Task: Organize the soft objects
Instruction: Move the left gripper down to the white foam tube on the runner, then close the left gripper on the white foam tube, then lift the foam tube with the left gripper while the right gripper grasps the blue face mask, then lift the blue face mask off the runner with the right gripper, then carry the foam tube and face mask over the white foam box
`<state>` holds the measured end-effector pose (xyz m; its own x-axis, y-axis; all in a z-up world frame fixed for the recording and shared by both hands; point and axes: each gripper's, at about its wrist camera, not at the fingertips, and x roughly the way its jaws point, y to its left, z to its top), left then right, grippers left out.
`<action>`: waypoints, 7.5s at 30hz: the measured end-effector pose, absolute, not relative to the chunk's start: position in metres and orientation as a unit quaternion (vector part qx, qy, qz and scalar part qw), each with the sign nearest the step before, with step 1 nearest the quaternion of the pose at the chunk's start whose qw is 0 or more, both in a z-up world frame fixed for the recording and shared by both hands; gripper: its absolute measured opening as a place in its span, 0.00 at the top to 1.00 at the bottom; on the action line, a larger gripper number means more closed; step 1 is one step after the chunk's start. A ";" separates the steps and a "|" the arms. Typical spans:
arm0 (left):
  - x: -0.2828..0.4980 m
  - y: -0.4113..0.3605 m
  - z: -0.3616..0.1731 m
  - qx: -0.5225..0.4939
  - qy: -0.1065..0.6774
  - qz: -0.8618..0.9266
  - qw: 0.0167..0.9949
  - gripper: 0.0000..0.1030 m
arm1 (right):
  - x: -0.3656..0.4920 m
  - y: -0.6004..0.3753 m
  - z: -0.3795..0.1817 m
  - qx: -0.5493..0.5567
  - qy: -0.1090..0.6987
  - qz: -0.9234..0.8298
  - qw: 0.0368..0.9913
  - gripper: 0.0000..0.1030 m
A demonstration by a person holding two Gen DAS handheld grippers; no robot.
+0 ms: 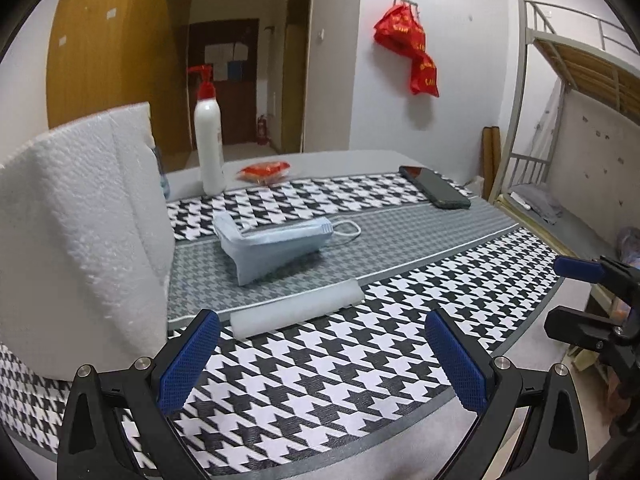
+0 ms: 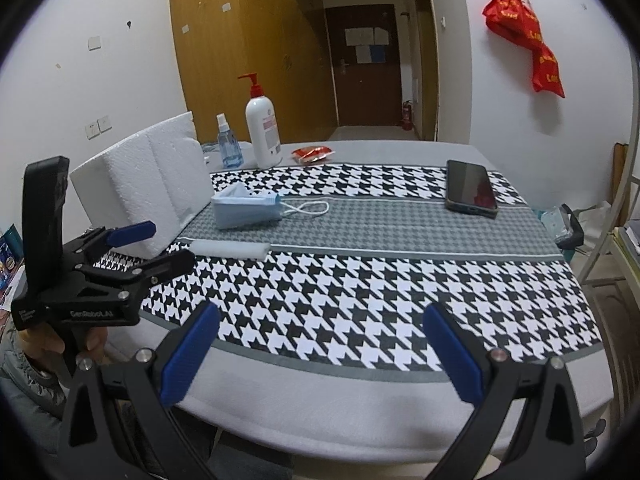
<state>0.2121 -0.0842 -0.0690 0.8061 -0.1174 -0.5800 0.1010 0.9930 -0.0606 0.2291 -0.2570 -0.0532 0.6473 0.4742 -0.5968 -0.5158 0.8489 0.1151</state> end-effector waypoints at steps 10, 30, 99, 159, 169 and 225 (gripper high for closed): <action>0.239 -0.081 -0.071 0.015 0.324 -0.077 0.943 0.01 | 0.250 -0.258 -0.062 -0.030 0.335 0.288 0.897 0.01; 0.278 -0.072 -0.093 0.112 0.394 -0.124 0.904 0.23 | 0.273 -0.242 -0.063 -0.054 0.349 0.319 0.880 0.01; 0.159 -0.022 -0.078 -0.017 0.339 -0.021 0.940 0.88 | 0.316 -0.100 -0.044 -0.196 0.333 0.394 0.834 0.06; 0.134 -0.037 -0.054 -0.016 0.329 0.004 0.944 0.88 | 0.288 -0.130 -0.041 -0.179 0.354 0.403 0.825 0.85; 0.138 -0.053 -0.053 -0.007 0.328 0.000 0.945 0.88 | 0.273 -0.165 -0.037 -0.150 0.349 0.394 0.837 0.85; 0.086 0.017 -0.027 0.019 0.241 -0.056 0.969 0.88 | 0.164 -0.134 -0.024 0.009 0.266 0.353 0.897 0.85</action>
<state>0.0861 0.0170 -0.0268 0.8778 -0.0998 -0.4684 0.1177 0.9930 0.0091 0.1636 -0.1338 -0.0240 0.6087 0.6378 -0.4719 -0.6287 0.7506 0.2035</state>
